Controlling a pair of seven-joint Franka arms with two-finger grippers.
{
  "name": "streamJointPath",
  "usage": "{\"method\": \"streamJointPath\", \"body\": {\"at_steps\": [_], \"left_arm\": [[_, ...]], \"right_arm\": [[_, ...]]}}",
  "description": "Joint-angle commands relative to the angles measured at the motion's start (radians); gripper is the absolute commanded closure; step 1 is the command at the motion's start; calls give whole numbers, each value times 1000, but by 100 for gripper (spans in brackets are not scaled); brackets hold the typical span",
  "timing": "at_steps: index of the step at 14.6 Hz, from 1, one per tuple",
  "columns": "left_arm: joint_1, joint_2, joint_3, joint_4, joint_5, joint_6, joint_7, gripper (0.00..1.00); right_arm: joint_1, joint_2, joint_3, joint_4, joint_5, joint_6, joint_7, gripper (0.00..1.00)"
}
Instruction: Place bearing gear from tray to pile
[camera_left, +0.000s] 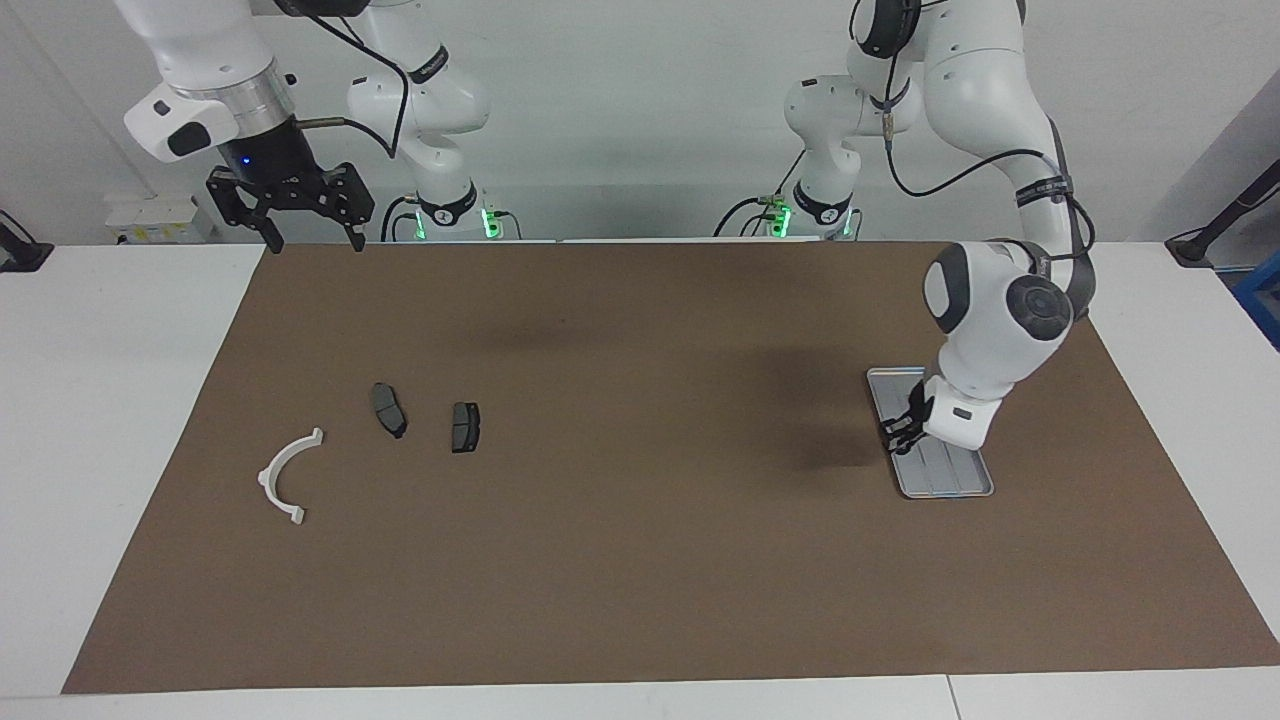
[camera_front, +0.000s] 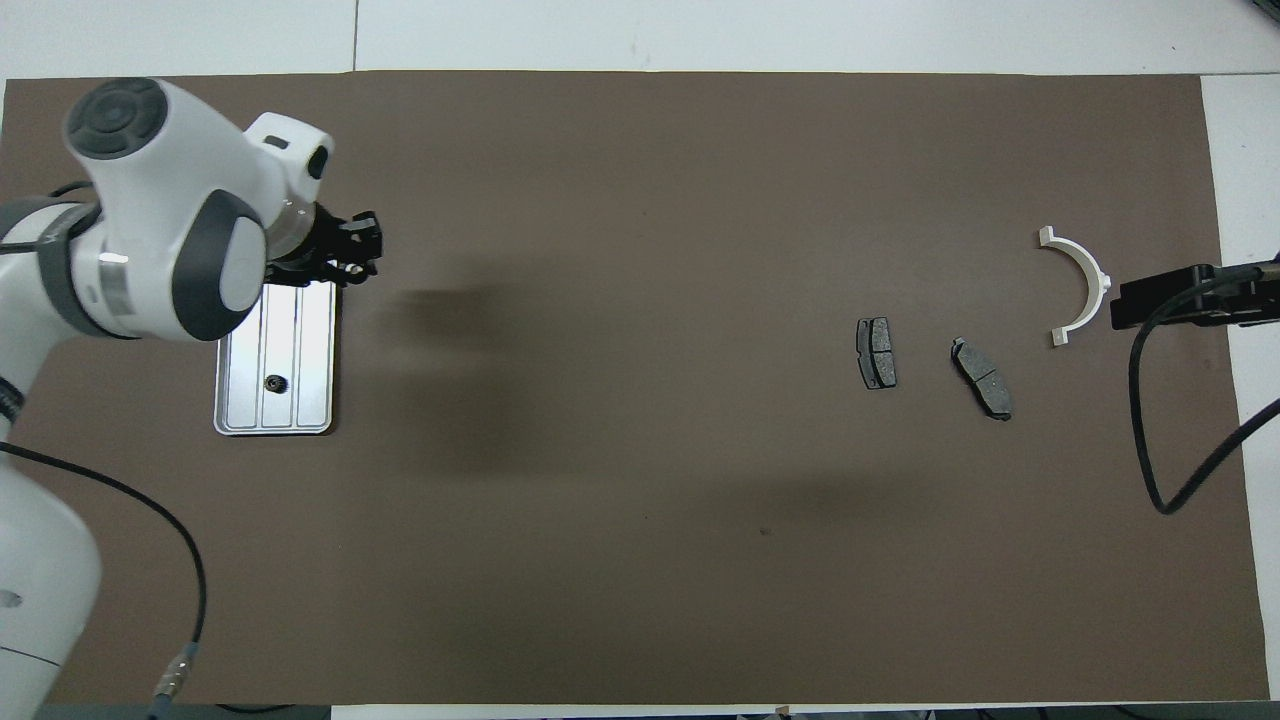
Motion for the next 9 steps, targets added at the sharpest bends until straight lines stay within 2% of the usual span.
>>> {"method": "streamJointPath", "body": {"at_steps": [1,4,5,9], "left_arm": [[-171,56,21,67,-3,11,-236,100],[-271,76,19,12,-6,142,-344,100],[-296,79,19,-33,-6,191,-349,100],[-319,68,21,-123,-6,259,-356,99]], "right_arm": [[-19,-12,9,-10,18,10,5,0],[-19,-14,9,-8,18,10,5,0],[-19,-14,9,-10,18,10,7,0],[-19,-20,9,-13,19,4,14,0]]}}
